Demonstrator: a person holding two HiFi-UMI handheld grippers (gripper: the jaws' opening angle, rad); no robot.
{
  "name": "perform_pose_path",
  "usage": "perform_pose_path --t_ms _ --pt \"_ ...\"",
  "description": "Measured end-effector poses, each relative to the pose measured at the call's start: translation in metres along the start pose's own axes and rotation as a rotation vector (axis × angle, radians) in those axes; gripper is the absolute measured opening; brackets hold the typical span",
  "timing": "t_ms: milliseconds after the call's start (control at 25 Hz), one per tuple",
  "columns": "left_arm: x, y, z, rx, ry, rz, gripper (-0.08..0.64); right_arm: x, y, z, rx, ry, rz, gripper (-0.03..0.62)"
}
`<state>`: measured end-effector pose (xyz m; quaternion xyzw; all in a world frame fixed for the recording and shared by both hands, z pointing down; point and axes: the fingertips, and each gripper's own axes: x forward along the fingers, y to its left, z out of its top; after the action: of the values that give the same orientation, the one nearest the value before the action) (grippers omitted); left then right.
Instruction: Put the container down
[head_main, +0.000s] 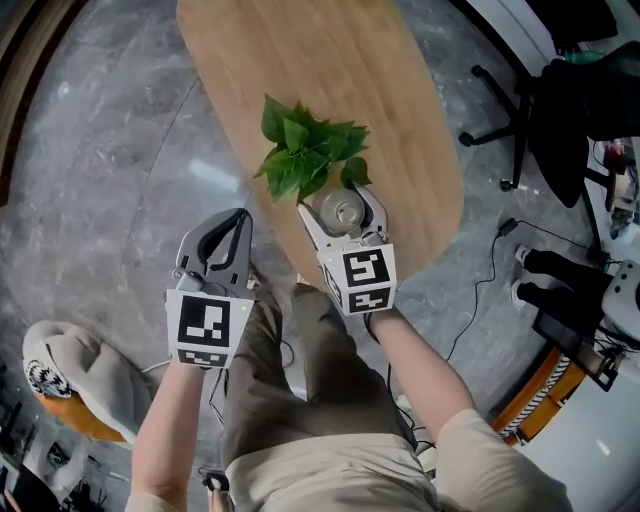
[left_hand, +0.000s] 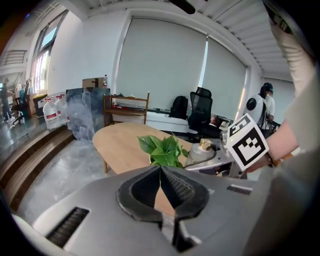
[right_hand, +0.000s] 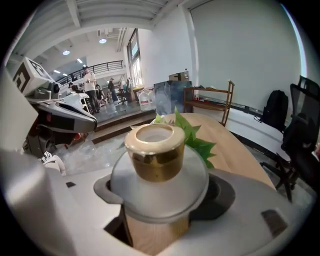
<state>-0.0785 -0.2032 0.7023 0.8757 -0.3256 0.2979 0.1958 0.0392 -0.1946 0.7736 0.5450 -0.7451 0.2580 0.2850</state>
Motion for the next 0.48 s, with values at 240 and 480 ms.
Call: perform_pose_path --t_ms 240,480 --pt "0.036 -0.002 -0.033 -0.030 0.012 -0.027 0.008 0.034 0.002 -0.037 -0.045 -0.018 -0.008 0.328" --pt "0.054 -0.001 -0.068 -0.020 0.057 -0.039 0.008 0.060 -0.002 -0.068 -0.031 -0.017 -0.023 0.328"
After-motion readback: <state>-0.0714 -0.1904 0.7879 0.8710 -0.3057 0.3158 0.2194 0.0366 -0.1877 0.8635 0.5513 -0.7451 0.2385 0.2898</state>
